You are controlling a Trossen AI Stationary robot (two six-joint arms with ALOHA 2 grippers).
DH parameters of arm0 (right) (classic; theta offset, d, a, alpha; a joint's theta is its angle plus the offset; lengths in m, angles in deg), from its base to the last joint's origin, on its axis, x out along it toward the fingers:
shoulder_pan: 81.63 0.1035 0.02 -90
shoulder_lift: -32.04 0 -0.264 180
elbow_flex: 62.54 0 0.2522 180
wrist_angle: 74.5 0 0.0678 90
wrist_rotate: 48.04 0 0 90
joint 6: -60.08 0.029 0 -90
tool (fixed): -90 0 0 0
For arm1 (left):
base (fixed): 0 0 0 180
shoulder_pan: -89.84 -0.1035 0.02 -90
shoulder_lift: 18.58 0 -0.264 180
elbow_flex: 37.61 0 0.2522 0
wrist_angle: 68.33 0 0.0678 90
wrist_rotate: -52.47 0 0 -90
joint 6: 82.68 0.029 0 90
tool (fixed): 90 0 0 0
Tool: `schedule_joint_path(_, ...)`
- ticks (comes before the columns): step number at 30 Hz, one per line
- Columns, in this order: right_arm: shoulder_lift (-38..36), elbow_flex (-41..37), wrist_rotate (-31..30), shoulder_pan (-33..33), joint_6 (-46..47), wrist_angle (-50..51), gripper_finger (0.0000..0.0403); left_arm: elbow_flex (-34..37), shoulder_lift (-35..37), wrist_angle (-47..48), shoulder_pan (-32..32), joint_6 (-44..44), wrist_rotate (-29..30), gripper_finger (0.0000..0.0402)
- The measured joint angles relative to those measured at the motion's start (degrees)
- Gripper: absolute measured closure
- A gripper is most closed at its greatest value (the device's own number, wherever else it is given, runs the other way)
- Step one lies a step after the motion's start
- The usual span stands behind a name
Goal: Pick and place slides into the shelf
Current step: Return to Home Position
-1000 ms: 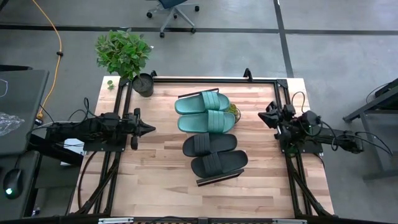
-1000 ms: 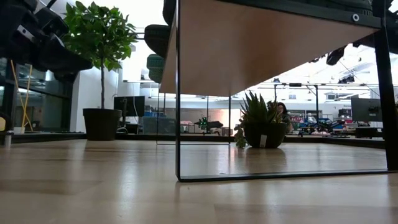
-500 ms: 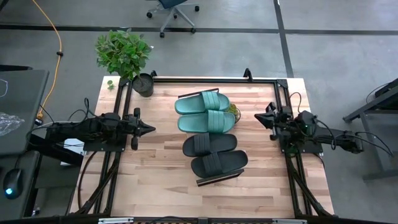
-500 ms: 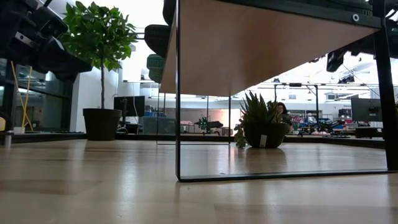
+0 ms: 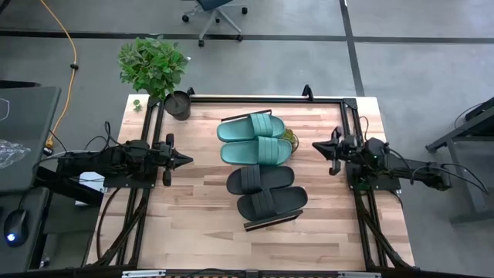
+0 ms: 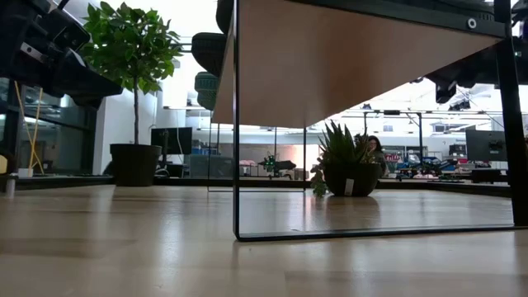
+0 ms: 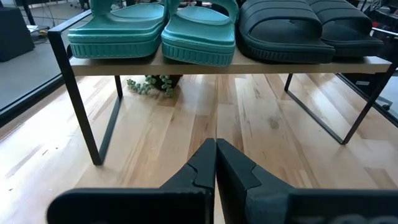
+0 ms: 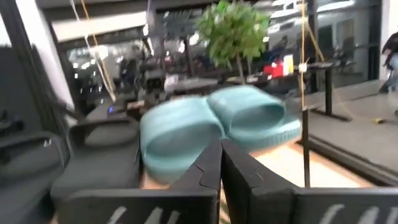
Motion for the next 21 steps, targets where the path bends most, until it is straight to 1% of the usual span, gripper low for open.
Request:
schedule_joint_path(5,0.02,-0.02,1.51,0.01,0.35,5.9,0.0403,0.0,0.0,0.0,0.0,0.0,0.0,0.0401)
schedule_joint_path(8,0.02,-0.03,1.5,0.01,0.53,7.69,0.0403,0.0,0.0,0.0,0.0,0.0,0.0,0.0401)
schedule_joint_path(19,0.02,-0.04,0.58,0.01,3.53,7.72,0.0403,0.01,0.0,-0.02,0.0,0.0,0.0,0.0401)
schedule_joint_path(21,0.02,-0.04,0.58,0.01,2.96,7.72,0.0403,0.02,0.0,-0.02,0.0,0.0,0.0,0.0401)
